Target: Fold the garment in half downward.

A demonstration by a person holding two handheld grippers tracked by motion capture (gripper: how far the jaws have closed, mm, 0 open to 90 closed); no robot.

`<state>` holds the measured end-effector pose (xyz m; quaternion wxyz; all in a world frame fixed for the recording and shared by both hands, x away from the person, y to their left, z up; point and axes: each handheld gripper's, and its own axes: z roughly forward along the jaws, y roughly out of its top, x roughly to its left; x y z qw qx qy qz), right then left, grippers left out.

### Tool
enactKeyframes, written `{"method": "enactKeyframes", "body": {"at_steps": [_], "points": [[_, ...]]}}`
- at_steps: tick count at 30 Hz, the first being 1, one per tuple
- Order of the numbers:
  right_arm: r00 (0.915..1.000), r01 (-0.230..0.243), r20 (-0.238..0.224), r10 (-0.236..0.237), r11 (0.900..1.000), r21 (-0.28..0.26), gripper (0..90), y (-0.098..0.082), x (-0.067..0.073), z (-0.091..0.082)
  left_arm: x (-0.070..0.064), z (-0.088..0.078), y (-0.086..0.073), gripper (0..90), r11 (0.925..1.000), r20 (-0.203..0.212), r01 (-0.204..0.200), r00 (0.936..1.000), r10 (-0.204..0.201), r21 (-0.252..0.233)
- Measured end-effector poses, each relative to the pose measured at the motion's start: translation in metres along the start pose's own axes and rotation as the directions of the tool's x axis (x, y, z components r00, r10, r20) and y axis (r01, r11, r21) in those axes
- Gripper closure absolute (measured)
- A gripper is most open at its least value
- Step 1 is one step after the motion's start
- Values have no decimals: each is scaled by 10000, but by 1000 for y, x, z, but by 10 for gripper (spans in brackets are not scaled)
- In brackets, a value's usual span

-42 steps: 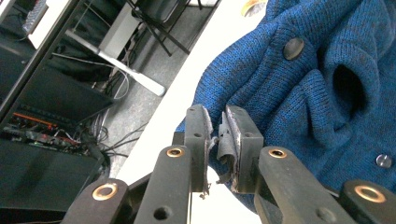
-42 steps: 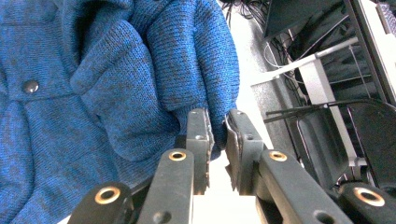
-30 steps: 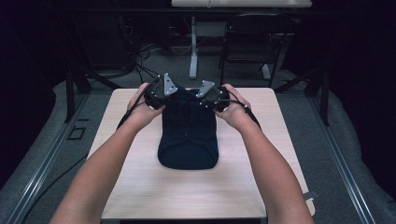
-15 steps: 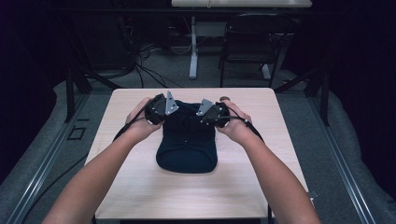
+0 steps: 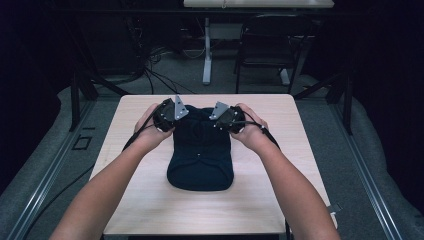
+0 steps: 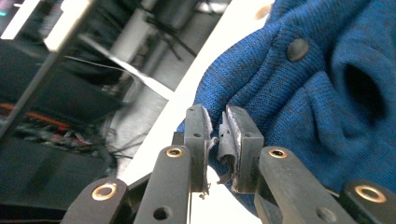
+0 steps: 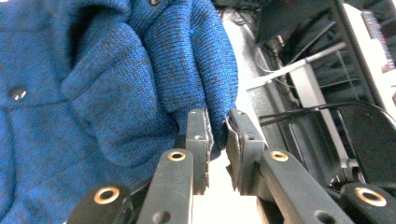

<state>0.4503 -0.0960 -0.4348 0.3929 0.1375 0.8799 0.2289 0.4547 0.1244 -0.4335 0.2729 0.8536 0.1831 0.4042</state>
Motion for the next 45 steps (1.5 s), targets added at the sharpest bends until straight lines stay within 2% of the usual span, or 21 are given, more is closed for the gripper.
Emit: {"method": "enactKeyframes", "body": {"at_steps": [2,3,4,6,7,8,9,10,11,13,14,16,19,23,26,29,32,34,40,43,45], "points": [[9987,-287,422,302,9990,-353,791,5,-5,-8,4,-8,5,798,9985,-650,289,9974,-319,-459],[9987,-287,422,302,9990,-353,791,5,-5,-8,4,-13,6,798,9978,-778,292,9964,-338,-594],[9986,-378,362,398,9978,-543,787,7,-5,-15,3,-17,6,797,9981,-630,177,9978,-213,-585],[9990,-340,262,354,9980,-536,786,5,-1,-15,-7,-22,0,796,9981,-282,-254,9993,239,-558],[9999,-39,95,43,9992,-392,784,2,4,-17,-14,-23,-6,796,9980,-4,-403,9992,403,-493],[9977,592,-332,-599,9980,-203,784,-9,23,-16,-24,-24,-14,795,9972,284,-545,9980,560,-521],[9977,592,-332,-599,9980,-203,784,-9,23,-16,-32,-25,-19,795,9968,445,-659,9967,679,-450],[9958,753,-508,-762,9970,-197,794,-14,30,-17,-38,-26,-24,795,9965,667,-777,9946,797,-325],[9934,900,-693,-909,9958,-159,823,-17,37,-18,-42,-26,-27,795,9965,764,-795,9938,812,-251],[9897,1173,-810,-1181,9930,-141,826,-21,48,-20,-49,-27,-34,795,9963,1010,-835,9913,849,-177],[9868,1225,-1049,-1233,9924,-144,830,-24,56,-23,-50,-27,-35,794,9968,1047,-774,9914,790,-195],[9851,1309,-1116,-1312,9913,-101,830,-23,58,-24,-49,-29,-37,794,9985,1216,-497,9912,523,-243],[9859,1008,-1316,-1031,9946,-241,841,-24,62,-27,-49,-29,-40,794,9989,1292,-374,9908,410,-296],[9852,972,-1403,-983,9952,-145,860,-25,61,-28,-49,-30,-40,792,9990,1507,-337,9879,376,-280],[9873,674,-1424,-700,9975,-228,867,-26,60,-28,-49,-31,-40,791,9991,1591,-306,9866,350,-302],[9872,674,-1437,-692,9976,-177,868,-26,58,-31,-49,-32,-40,790,9995,1770,-147,9840,196,-292],[9864,526,-1546,-565,9982,-292,869,-29,58,-33,-50,-34,-40,787,9995,2000,34,9798,28,-302],[9858,590,-1564,-616,9980,-214,869,-30,58,-34,-53,-35,-41,786,9994,2195,146,9756,-72,-319],[9791,765,-1876,-785,9969,-180,870,-32,63,-41,-62,-40,-46,778,9999,2688,11,9632,33,-159],[9708,866,-2232,-878,9961,-153,870,-36,71,-45,-65,-42,-49,774,9998,2972,124,9548,-80,-127],[9695,818,-2301,-843,9964,-205,870,-38,74,-46,-68,-43,-52,774,9999,3236,134,9461,-102,-74]]}}
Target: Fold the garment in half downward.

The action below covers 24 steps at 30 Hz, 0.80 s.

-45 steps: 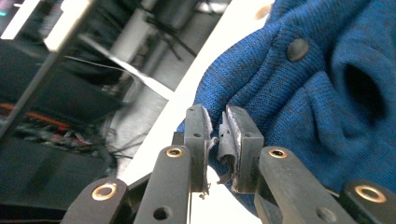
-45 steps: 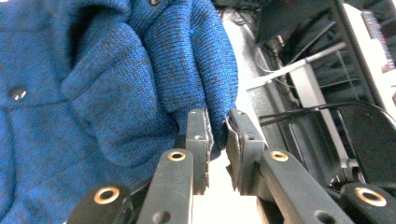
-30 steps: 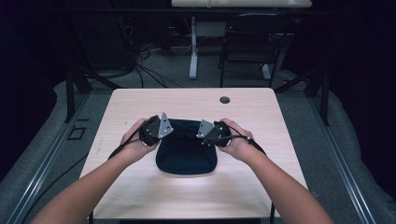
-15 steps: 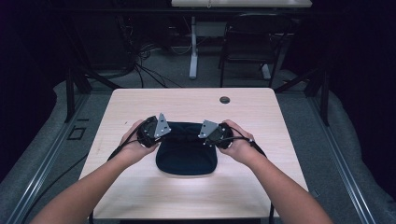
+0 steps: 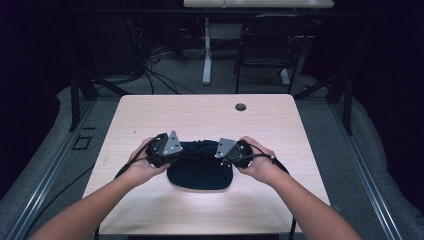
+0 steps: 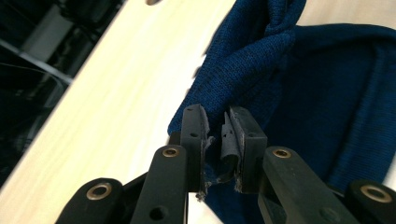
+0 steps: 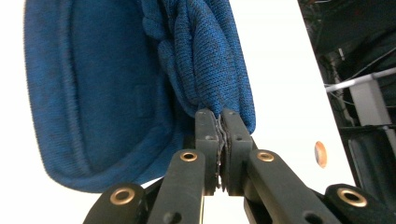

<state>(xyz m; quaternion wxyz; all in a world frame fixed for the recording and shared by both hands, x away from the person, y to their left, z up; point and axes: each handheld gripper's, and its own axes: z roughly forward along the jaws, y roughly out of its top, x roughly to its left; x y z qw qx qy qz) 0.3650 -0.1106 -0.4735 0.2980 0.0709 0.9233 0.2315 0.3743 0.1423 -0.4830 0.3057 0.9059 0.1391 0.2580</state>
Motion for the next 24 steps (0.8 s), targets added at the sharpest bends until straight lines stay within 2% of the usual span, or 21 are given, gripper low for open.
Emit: {"method": "enactKeyframes", "body": {"at_steps": [1,3,7,9,12,18,20,24], "points": [[9998,135,-148,-132,9998,171,870,0,2,-1,-2,0,-1,773,10000,50,-19,10000,19,-9],[9993,318,-205,-314,9993,186,870,0,9,-2,-5,0,-3,771,10000,190,-65,9998,64,57],[9987,261,-441,-250,9994,242,870,-1,14,-2,-10,0,-10,769,10000,333,-38,9994,36,57],[9976,237,-654,-223,9995,210,870,-3,21,-1,-12,1,-12,769,9999,438,-66,9990,61,97],[9961,528,-735,-498,9978,403,869,-2,27,-3,-17,2,-16,768,9999,570,-61,9984,54,121],[9929,377,-1145,-331,9986,378,869,-6,38,0,-28,6,-25,768,9997,838,-106,9964,86,233],[9920,573,-1152,-514,9972,486,869,-6,43,1,-31,7,-27,768,9993,925,-154,9956,120,351],[9903,356,-1357,-303,9987,368,869,-9,51,1,-36,11,-33,766,9989,1070,-105,9942,55,457]]}}
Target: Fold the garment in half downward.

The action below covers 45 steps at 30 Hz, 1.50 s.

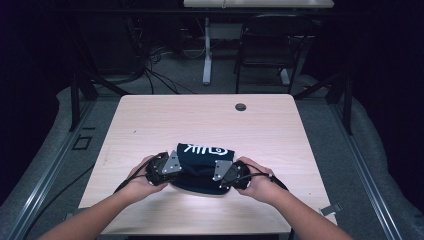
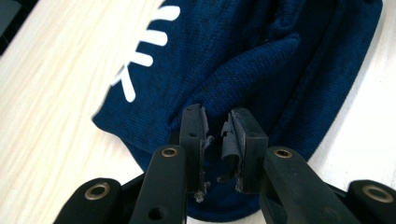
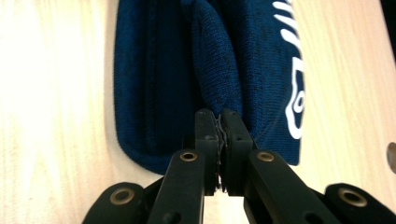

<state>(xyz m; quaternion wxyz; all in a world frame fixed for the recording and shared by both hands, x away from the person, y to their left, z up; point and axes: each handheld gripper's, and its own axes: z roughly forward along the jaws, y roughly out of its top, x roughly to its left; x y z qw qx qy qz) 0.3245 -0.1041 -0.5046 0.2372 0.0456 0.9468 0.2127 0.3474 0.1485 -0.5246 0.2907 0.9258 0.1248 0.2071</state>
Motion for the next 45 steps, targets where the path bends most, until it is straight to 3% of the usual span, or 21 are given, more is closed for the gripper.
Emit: {"method": "enactKeyframes", "body": {"at_steps": [3,5,8,9,14,17,22,25,27,29,31,37,42,45], "points": [[9999,121,-69,-120,9999,119,866,-1,5,3,-3,3,-4,766,10000,54,57,10000,-57,73],[9993,-189,-309,187,9998,-69,863,-2,9,4,-6,6,-9,763,9999,52,138,9999,-138,85],[9996,-68,-284,70,10000,68,860,-3,13,6,-7,6,-12,759,9997,159,231,9996,-233,108],[9979,-383,-528,377,9992,-117,865,-4,16,5,-8,6,-13,752,9996,162,266,9995,-268,123],[9965,-566,-633,550,9981,-235,857,-7,20,0,-10,0,-16,722,9983,208,575,9981,-573,-124],[9929,-955,-768,914,9941,-517,844,-9,21,-5,-9,-6,-17,686,9973,260,705,9972,-700,-190],[9855,-1623,-656,1564,9820,-969,768,-12,22,-13,-5,-20,-21,655,9918,179,1163,9931,-1155,-536],[9833,-1792,-514,1748,9787,-998,716,-13,21,-14,0,-21,-21,608,9885,61,1375,9905,-1374,-631],[9716,-2362,-382,2334,9652,-1126,645,-16,18,-9,3,-19,-21,572,9855,57,1559,9878,-1559,-664],[9652,-2609,-423,2580,9610,-915,622,-18,18,-3,4,-12,-20,549,9793,293,1887,9819,-1870,-737],[9614,-2735,-545,2697,9582,-840,655,-19,21,3,3,-9,-20,549,9793,369,1900,9815,-1878,-696],[9649,-2530,-971,2441,9629,-936,799,-18,35,15,-2,6,-23,615,9865,396,1632,9859,-1624,-170],[9702,-2281,-965,2222,9721,-554,803,-21,43,26,-2,14,-33,635,9858,391,1641,9854,-1655,357],[9651,-2498,-944,2443,9670,-508,800,-23,40,29,-3,16,-35,644,9839,430,1750,9834,-1765,359]]}}
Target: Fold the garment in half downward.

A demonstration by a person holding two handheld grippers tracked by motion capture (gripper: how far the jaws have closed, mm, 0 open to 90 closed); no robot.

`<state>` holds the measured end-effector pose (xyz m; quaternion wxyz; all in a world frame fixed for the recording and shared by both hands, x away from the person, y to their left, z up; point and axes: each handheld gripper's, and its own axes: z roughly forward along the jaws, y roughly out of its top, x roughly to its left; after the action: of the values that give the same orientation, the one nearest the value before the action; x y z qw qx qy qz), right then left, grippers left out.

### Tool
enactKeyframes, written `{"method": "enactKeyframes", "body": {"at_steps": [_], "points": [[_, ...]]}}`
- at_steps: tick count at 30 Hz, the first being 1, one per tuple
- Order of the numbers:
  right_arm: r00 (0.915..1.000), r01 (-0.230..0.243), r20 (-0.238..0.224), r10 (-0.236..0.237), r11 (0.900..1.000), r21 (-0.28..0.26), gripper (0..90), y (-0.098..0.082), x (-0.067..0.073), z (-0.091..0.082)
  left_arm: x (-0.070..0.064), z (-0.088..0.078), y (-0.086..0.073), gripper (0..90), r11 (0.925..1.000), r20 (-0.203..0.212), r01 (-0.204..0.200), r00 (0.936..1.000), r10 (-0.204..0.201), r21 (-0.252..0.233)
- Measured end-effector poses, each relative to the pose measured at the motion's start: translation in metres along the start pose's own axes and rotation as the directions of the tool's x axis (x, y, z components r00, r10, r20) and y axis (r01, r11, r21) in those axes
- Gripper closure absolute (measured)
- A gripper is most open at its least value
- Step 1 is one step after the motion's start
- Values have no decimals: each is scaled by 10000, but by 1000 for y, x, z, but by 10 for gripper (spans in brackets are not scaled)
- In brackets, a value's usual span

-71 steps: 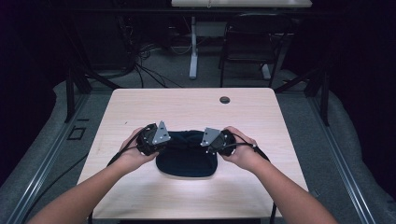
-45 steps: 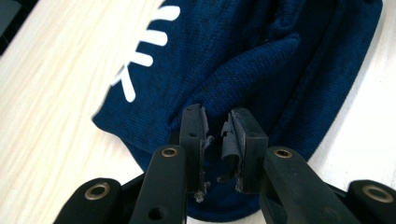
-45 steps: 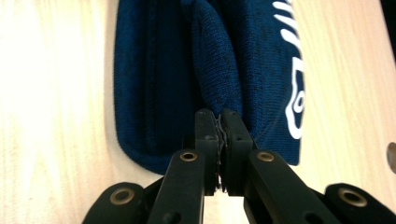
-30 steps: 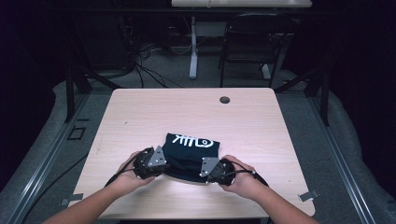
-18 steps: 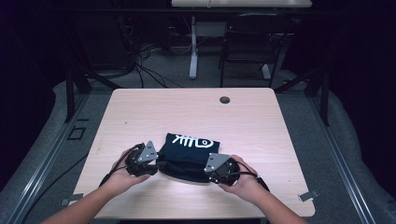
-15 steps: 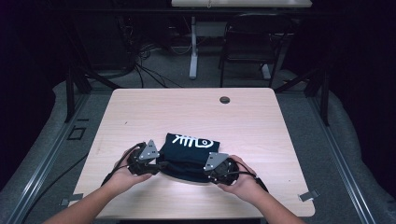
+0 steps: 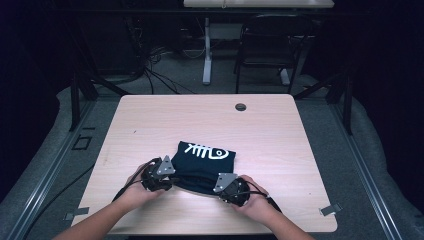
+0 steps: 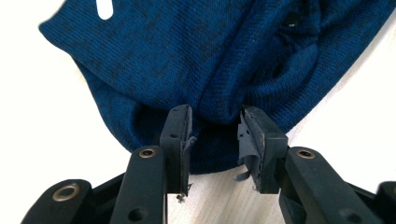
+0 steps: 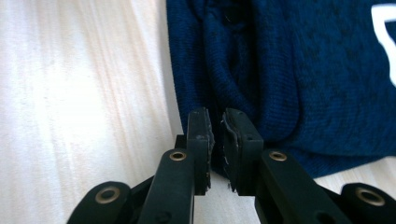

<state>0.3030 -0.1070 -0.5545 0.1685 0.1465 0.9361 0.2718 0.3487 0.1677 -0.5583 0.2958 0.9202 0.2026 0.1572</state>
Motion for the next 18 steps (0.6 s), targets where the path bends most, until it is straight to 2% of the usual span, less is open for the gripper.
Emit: {"method": "enactKeyframes", "body": {"at_steps": [3,4,6,7,9,10,13,15,18], "points": [[9998,-129,132,130,9999,-17,801,-3,-3,2,-1,3,0,649,9998,100,180,9998,-179,-110],[9992,-359,191,359,9994,-1,802,-6,-8,3,-3,6,2,654,9994,35,259,9997,-258,-210],[9986,-419,322,418,9991,14,802,-8,-11,3,-3,7,3,653,9994,49,307,9995,-306,-189],[9976,-574,389,570,9983,86,801,-9,-16,2,-4,9,6,651,9990,-125,385,9992,-388,-220],[9968,-679,425,677,9977,12,800,-10,-18,2,-4,10,7,651,9988,-145,444,9989,-447,-226],[9952,-792,570,793,9969,-34,798,-11,-20,3,-3,13,10,646,9972,-157,674,9976,-680,-326],[9945,-827,651,818,9965,116,796,-12,-25,3,-2,15,11,643,9960,-215,818,9964,-826,-360],[9910,-1098,772,1095,9940,-7,793,-13,-30,4,-1,16,13,633,9944,-237,956,9950,-967,-447],[9912,-1050,819,1038,9944,101,792,-13,-33,2,0,15,13,626,9934,-260,1034,9942,-1048,-503]]}}
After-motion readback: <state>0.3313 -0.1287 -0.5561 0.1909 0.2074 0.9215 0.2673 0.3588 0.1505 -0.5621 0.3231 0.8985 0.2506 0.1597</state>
